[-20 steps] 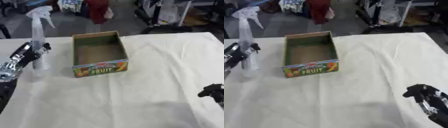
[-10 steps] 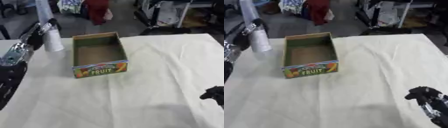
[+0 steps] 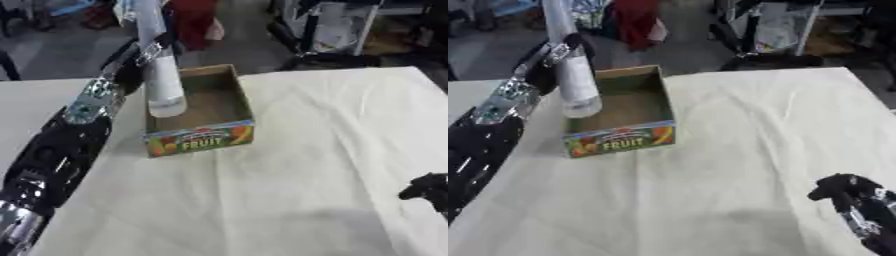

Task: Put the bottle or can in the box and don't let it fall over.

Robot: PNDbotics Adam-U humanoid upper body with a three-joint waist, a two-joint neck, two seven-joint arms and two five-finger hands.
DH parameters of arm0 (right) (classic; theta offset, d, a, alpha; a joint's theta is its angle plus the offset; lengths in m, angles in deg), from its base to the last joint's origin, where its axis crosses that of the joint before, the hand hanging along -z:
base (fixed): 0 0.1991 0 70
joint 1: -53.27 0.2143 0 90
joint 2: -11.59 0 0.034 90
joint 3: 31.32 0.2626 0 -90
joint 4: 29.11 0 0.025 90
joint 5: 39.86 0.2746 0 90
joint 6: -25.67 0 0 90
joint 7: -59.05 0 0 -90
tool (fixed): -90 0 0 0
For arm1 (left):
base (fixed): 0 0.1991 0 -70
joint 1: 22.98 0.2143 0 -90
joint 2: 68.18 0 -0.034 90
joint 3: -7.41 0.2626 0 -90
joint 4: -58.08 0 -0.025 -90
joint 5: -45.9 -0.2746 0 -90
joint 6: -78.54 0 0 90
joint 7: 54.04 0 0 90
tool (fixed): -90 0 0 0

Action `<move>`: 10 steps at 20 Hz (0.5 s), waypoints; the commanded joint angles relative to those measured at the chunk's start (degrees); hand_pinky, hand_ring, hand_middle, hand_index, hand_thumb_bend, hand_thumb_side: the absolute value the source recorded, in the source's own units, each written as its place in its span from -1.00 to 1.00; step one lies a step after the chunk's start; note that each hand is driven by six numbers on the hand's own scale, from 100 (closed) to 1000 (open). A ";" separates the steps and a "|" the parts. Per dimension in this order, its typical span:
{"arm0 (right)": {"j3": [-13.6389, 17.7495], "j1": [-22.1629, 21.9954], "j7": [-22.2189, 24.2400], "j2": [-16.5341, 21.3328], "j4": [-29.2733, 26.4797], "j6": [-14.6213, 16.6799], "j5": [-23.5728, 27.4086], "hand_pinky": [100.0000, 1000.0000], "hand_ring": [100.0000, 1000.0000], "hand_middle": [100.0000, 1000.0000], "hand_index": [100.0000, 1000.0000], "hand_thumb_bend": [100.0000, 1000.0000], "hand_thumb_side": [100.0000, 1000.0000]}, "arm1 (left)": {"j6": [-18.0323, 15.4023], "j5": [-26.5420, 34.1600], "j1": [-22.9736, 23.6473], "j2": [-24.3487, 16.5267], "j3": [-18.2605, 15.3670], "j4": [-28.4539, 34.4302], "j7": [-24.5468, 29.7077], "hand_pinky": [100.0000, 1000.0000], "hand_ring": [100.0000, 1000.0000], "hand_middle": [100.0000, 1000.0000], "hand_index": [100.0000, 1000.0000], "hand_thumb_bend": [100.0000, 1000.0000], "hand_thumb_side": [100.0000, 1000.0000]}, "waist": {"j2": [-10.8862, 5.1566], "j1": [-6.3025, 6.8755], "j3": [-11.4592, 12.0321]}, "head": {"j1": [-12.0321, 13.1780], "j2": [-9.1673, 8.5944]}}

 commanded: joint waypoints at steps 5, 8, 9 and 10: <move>-0.15 0.77 0.35 0.25 -1.27 -0.09 0.50 0.27 0.18 0.01 0.33 -1.00 -0.08 | -4.58 -7.29 -1.67 -2.00 -4.56 -6.15 -7.44 0.32 0.12 -0.20 0.55 -1.00 0.18 | -0.90 -0.01 -0.39 | -0.24 -0.72; -0.29 0.85 0.48 0.32 -1.30 -0.14 0.53 0.27 0.18 0.01 0.33 -1.00 -0.08 | -4.54 -10.31 -1.32 -3.31 -0.52 -5.74 -10.17 0.77 0.81 0.62 1.00 -0.82 0.93 | -0.86 0.14 -0.63 | -0.06 -0.77; -0.32 0.86 0.52 0.33 -1.31 -0.14 0.54 0.27 0.18 0.01 0.33 -1.00 -0.08 | -4.74 -11.22 -1.23 -3.50 0.91 -5.22 -10.14 0.87 0.91 0.76 1.00 -0.75 1.00 | -0.85 0.14 -0.66 | -0.02 -0.80; -0.31 0.86 0.54 0.33 -1.31 -0.13 0.56 0.27 0.18 0.01 0.33 -1.00 -0.08 | -5.07 -12.10 -1.14 -3.63 2.27 -4.71 -9.75 0.90 0.96 0.83 1.00 -0.72 1.00 | -0.83 0.11 -0.64 | -0.02 -0.80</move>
